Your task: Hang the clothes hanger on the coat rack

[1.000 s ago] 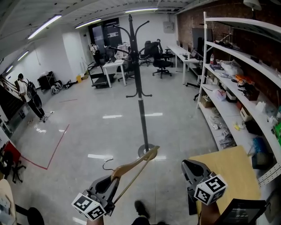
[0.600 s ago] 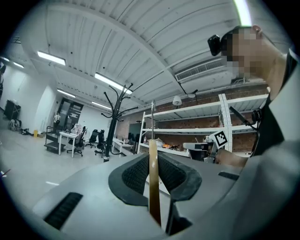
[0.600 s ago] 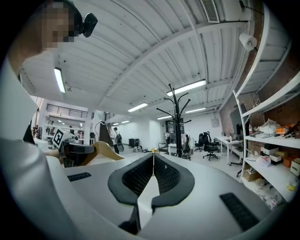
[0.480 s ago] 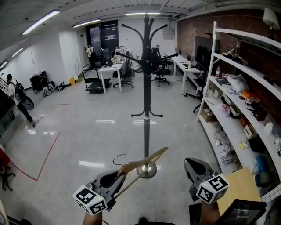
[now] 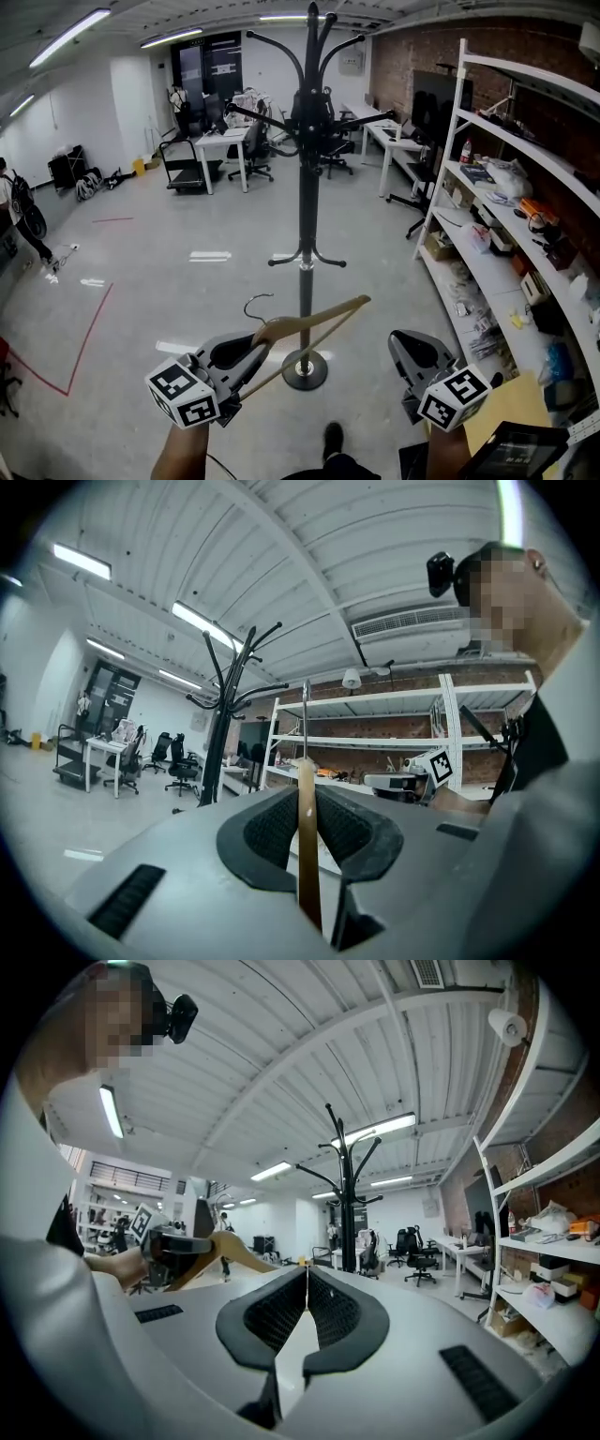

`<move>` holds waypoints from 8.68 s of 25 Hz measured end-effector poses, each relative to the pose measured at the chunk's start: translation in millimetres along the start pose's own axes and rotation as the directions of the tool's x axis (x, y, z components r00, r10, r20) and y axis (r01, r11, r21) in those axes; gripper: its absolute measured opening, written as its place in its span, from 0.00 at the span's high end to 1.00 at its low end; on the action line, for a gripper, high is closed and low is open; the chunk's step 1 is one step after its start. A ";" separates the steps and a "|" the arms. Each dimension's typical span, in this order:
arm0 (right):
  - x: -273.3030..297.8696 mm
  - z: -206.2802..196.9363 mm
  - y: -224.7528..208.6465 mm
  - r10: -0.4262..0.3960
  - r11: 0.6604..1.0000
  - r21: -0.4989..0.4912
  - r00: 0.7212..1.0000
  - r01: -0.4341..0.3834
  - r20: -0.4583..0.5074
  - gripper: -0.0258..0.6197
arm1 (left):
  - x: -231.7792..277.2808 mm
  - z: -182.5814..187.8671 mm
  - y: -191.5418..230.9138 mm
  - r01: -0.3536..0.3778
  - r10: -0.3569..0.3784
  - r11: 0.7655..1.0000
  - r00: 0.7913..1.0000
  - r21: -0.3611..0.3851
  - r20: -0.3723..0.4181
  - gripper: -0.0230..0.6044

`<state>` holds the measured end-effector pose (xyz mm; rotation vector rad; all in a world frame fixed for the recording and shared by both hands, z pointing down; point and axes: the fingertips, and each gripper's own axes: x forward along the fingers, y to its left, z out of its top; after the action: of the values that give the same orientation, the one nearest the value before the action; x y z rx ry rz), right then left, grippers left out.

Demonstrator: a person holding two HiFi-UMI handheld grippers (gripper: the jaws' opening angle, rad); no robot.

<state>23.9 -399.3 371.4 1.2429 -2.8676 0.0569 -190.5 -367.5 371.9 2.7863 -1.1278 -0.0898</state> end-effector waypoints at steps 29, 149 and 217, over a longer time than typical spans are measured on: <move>183.4 47.0 -154.1 0.049 0.999 -0.026 0.997 -0.047 0.060 0.95 | 202.4 96.8 172.1 0.139 -0.135 0.985 0.990 0.100 -0.051 0.88; -67.9 -19.3 96.5 0.126 0.990 0.071 0.992 -0.124 -0.017 0.95 | -137.1 -51.4 -96.7 -0.299 0.309 0.950 0.942 -0.089 0.132 0.96; -563.4 -27.0 349.9 0.143 0.989 0.023 0.990 -0.143 -0.009 0.95 | -400.2 -111.1 -592.4 -0.367 0.369 0.929 0.928 -0.039 0.053 0.96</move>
<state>153.8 251.5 372.6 1.0342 -2.9500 0.0976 -58.8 343.5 397.0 2.5090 -1.6278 -0.1484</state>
